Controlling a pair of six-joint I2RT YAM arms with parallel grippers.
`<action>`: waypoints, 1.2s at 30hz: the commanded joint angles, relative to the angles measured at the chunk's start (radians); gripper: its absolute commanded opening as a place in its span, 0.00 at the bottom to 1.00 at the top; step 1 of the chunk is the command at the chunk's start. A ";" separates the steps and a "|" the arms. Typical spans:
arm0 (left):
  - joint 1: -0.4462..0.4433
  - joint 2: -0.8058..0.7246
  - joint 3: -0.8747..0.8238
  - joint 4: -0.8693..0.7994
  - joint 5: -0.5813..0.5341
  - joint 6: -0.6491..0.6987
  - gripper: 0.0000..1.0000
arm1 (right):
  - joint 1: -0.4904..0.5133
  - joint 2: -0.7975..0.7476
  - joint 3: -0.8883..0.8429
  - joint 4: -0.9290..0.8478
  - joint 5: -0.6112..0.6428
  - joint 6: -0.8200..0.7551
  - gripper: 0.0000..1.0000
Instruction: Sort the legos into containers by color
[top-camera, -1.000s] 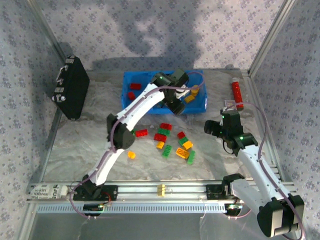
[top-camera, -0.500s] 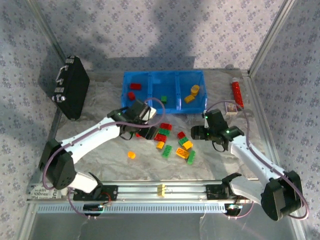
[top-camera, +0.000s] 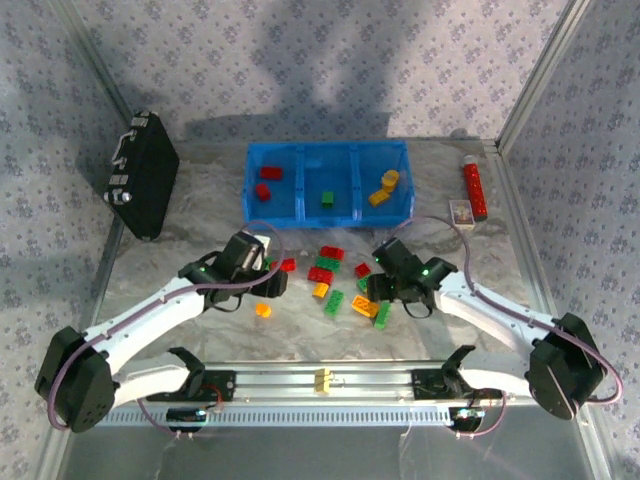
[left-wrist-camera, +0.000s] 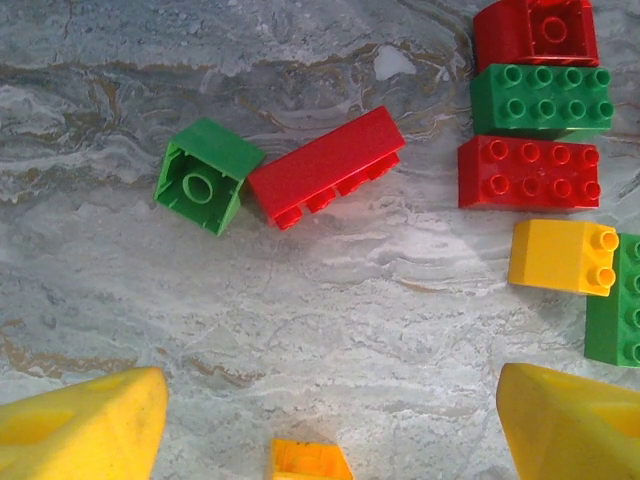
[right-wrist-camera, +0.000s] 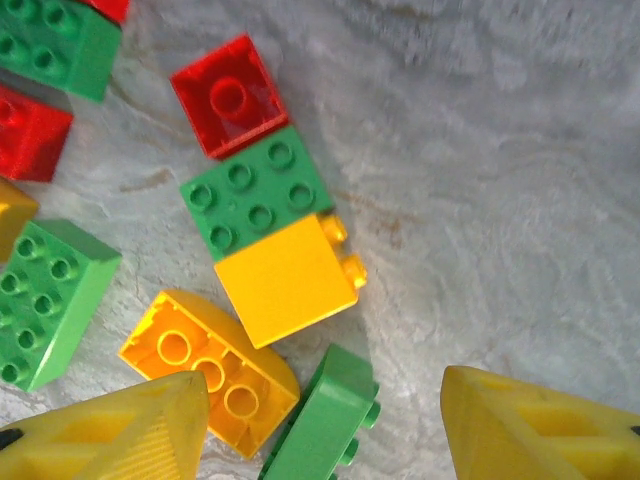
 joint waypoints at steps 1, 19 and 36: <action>0.004 -0.029 -0.018 0.032 -0.006 -0.035 0.86 | 0.033 0.005 -0.030 -0.050 0.047 0.129 0.63; 0.071 -0.149 -0.108 0.033 0.001 -0.111 0.86 | 0.134 0.085 -0.122 0.032 0.026 0.232 0.54; 0.088 -0.169 -0.130 0.048 -0.005 -0.112 0.86 | 0.150 -0.003 -0.067 -0.061 0.117 0.222 0.24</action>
